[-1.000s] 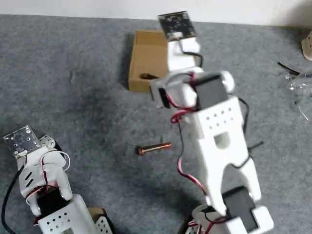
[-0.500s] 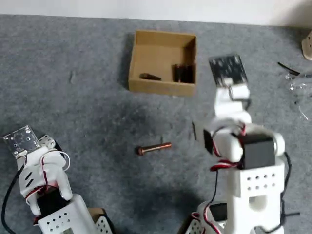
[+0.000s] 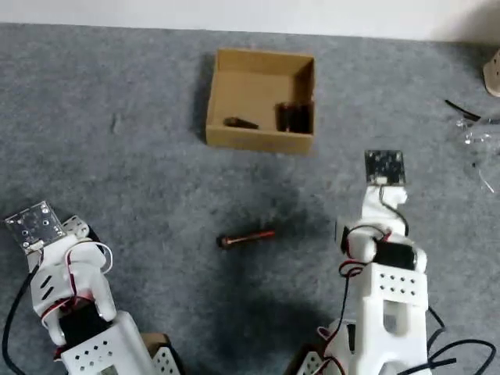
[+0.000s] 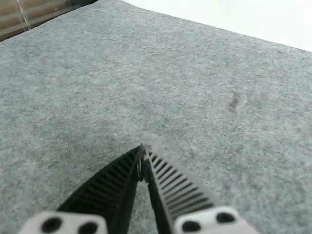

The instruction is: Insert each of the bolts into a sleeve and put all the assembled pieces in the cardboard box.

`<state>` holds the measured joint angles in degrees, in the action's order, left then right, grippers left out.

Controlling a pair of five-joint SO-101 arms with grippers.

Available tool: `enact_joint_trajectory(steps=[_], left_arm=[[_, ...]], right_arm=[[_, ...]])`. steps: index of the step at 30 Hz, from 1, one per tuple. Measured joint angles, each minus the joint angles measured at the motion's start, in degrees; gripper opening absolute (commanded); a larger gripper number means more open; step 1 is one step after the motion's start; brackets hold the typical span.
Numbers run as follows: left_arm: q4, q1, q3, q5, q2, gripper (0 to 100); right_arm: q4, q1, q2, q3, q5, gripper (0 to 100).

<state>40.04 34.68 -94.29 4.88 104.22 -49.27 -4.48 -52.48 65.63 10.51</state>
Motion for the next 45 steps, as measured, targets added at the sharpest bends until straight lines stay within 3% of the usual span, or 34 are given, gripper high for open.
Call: enact_joint_trajectory(steps=[6,16,22,27,45], left_arm=[[0.0,-0.3,0.0,0.0,0.0,1],[0.0,-1.8,-1.1,-2.8,0.0,1],[0.0,-1.8,-1.1,-3.2,0.0,1],[0.0,-1.8,-1.1,-3.2,0.0,1],[0.0,-2.7,-1.1,-3.2,0.0,1]], right_arm=[[0.4,2.9,6.0,-2.2,0.0,0.6],[0.7,3.4,40.6,-24.8,-5.8,0.6],[1.2,3.4,54.1,-35.5,-7.7,1.3],[1.2,3.4,55.7,-37.5,-7.7,7.2],[-6.8,7.0,55.7,-37.6,-7.7,7.7]])
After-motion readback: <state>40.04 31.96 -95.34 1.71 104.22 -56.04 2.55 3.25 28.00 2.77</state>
